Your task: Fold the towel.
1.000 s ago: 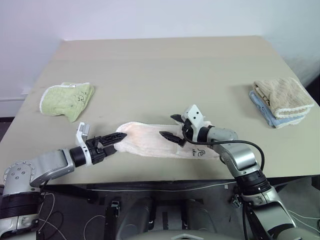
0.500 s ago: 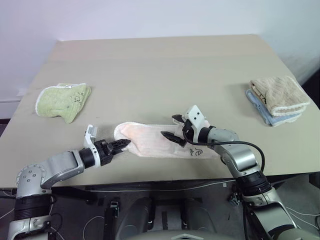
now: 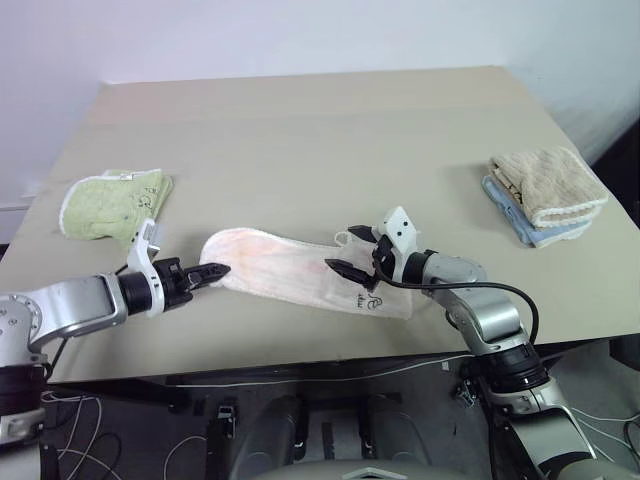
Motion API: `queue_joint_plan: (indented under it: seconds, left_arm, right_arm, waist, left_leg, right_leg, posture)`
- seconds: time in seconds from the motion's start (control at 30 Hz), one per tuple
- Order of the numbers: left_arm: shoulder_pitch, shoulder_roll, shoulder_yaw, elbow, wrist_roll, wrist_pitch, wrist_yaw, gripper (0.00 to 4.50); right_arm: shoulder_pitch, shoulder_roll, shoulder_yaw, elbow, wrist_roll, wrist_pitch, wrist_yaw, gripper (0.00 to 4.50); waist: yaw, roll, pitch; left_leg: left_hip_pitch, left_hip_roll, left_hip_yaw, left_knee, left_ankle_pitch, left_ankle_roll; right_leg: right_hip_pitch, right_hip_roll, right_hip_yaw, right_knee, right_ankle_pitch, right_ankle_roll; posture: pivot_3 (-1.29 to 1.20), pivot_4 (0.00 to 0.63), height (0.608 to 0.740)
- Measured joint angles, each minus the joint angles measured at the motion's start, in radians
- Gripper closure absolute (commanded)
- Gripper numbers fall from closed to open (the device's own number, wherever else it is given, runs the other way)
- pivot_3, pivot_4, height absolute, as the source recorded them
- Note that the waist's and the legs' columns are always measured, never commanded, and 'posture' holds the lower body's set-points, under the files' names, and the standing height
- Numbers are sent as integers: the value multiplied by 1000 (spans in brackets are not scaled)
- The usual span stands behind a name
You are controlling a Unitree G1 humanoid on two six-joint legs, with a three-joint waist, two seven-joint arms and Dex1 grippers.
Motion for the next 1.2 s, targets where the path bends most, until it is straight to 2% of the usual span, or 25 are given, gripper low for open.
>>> queue_joint_plan:
  seconds: [0.23,0.37,0.6,0.7,0.87,1.2]
  left_arm:
    - [-253,-25,-159,-33,210,82,-253,4449]
    - [-357,-70,-257,-51,337,113,-405,4449]
    - [-493,-203,-427,-18,591,73,-657,4449]
    - [-550,-274,-515,17,732,9,-766,4449]
    - [-617,-339,-636,59,900,-71,-923,4449]
    - [-657,-478,-682,96,1011,-39,-1058,4449]
  right_arm:
    - [6,-15,-174,-107,234,132,33,0]
    - [-13,-16,-294,-123,343,182,-14,0]
    - [10,-24,-375,-119,354,175,-98,0]
    - [35,-26,-395,-120,354,169,-131,0]
    - [73,-27,-420,-126,355,168,-173,0]
    - [125,-28,-433,-179,365,168,-233,0]
  waist:
    - [4,-2,1]
    - [-4,-2,1]
    - [3,-2,2]
    - [4,-2,2]
    - [3,-2,2]
    - [3,-3,2]
  left_leg:
    - [-1,0,0,-1,0,0]
    - [-1,0,1,-1,0,0]
    - [-2,0,1,-1,1,-1]
    - [-2,0,1,-1,1,-1]
    - [-2,0,1,-1,1,0]
    - [-3,1,1,1,2,2]
  right_leg:
    - [2,0,0,0,1,1]
    - [2,0,1,0,1,2]
    - [2,0,1,0,0,1]
    - [2,0,1,0,1,1]
    - [1,0,1,0,1,2]
    - [1,0,1,0,2,4]
  posture:
    - [0,150,740]
    - [0,150,740]
    - [0,150,740]
    - [0,150,740]
    - [0,150,740]
    - [0,150,740]
